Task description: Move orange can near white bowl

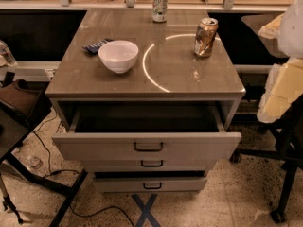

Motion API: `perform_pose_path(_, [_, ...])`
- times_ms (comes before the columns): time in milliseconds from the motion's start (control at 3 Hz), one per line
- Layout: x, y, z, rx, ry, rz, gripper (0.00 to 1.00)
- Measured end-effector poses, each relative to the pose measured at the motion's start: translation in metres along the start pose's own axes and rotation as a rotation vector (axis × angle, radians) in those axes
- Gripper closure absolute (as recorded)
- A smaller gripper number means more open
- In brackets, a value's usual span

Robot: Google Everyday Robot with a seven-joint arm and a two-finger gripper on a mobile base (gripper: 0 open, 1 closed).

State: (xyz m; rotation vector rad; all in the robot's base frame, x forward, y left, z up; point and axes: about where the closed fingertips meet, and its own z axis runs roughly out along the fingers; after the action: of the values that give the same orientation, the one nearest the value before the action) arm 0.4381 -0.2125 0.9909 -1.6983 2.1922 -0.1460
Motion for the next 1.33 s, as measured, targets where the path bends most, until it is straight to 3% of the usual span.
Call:
perform_pose_path(333, [0.0,0.0,0.0,0.0,0.0,0.0,0.0])
perform_pose_path(667, [0.0,-0.029,0.002,0.067,-0.051,0.027,0.0])
perform_pose_path(1000, [0.012,-0.086,0.011,0.187,-0.178,0.088,0.0])
perform_pose_path(1333, [0.021,-0.163,0.03,0.344,-0.429,0.136,0.0])
